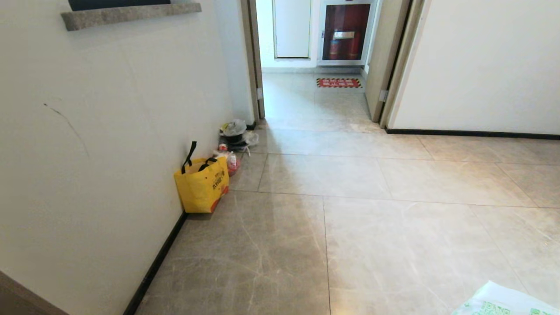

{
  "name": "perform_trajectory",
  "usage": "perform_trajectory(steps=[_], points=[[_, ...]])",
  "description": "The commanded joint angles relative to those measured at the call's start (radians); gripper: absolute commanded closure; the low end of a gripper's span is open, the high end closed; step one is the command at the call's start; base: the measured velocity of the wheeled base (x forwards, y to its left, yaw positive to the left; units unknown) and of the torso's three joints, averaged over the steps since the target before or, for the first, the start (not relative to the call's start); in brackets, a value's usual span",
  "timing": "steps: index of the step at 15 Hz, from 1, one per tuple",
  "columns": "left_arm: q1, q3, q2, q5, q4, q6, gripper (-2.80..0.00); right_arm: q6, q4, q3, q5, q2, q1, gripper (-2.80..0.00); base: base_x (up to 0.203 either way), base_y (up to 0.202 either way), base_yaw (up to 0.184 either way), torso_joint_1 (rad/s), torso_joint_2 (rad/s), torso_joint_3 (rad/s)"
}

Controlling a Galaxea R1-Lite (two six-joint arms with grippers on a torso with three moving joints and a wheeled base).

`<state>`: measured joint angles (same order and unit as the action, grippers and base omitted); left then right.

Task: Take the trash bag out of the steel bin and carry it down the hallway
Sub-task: Put the trash bag at the door

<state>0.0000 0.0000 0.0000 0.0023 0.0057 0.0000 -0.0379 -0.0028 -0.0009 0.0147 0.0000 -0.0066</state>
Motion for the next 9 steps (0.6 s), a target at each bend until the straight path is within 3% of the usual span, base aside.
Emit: perform_trajectory(steps=[1, 9], points=[[0.000, 0.000, 0.000, 0.001, -0.001, -0.002, 0.00, 0.000, 0.000, 0.000, 0.001, 0.000, 0.000, 0.00, 0.192, 0.000, 0.001, 0.002, 0.00, 0.001], [0.000, 0.000, 0.000, 0.001, -0.001, -0.005, 0.00, -0.002, 0.000, 0.001, 0.001, 0.000, 0.000, 0.00, 0.197, 0.000, 0.001, 0.002, 0.00, 0.001]])
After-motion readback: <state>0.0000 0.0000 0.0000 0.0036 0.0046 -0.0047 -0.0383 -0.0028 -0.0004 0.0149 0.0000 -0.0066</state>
